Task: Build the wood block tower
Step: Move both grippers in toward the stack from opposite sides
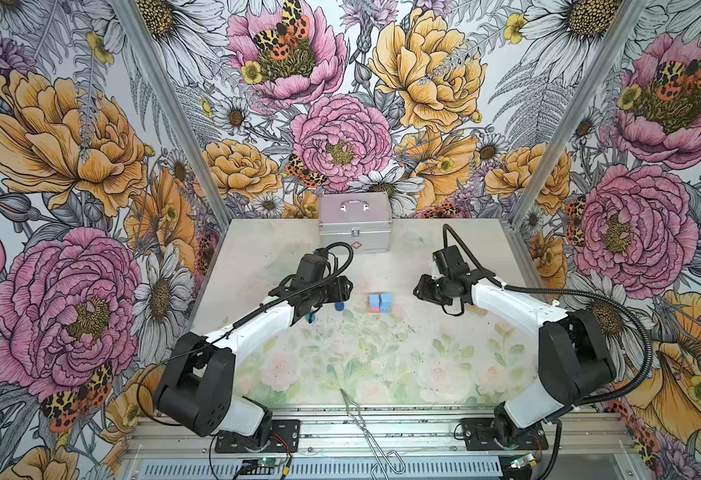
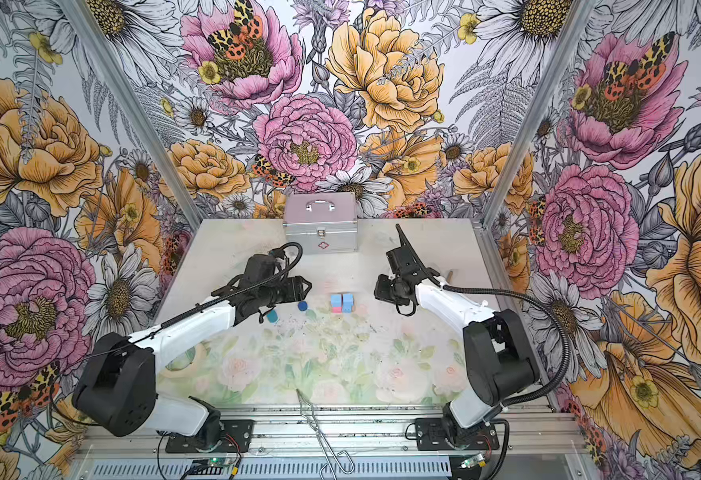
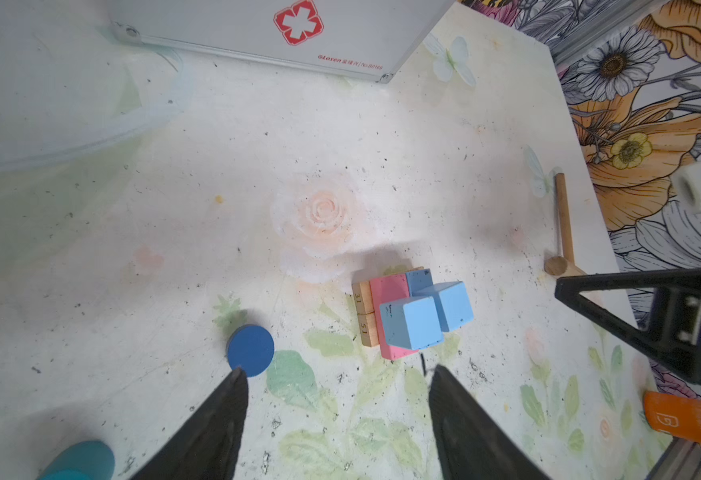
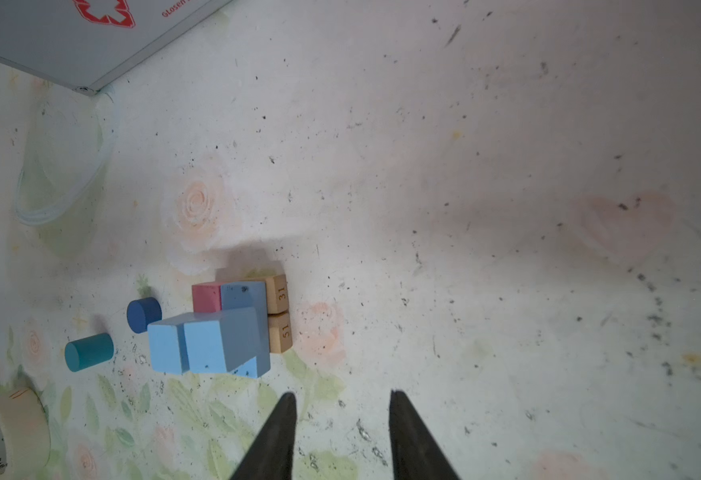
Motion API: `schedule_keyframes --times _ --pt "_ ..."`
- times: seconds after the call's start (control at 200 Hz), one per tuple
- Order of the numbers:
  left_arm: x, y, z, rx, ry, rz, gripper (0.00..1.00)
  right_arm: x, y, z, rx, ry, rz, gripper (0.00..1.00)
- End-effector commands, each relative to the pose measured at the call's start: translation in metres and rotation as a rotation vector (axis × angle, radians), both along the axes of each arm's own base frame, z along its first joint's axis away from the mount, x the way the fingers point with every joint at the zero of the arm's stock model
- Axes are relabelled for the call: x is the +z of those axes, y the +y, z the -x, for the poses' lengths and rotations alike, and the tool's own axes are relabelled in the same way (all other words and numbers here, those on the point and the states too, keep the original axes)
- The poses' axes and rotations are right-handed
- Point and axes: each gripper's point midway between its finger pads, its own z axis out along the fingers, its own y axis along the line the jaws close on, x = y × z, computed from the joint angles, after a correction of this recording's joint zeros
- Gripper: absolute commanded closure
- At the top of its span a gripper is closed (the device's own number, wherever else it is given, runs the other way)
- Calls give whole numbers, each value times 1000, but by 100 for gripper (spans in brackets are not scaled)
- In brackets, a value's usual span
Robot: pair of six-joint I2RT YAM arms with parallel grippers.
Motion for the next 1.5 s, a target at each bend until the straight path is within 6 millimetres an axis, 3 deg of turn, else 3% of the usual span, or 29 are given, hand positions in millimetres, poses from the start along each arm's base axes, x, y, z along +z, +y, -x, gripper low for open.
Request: schedule_keyframes --times 0.0,0.36,0.696,1.496 --pt "4 -11 -7 -7 -2 5 31 16 11 -9 36 -70 -71 61" --pt "-10 -39 -10 -67 39 2 32 7 47 -12 102 -41 -258 63" --pt "-20 -56 -7 -115 77 27 40 -9 69 -8 145 1 -277 67" --pt "-36 -82 -4 -190 143 52 50 -18 84 -15 161 17 -289 69"
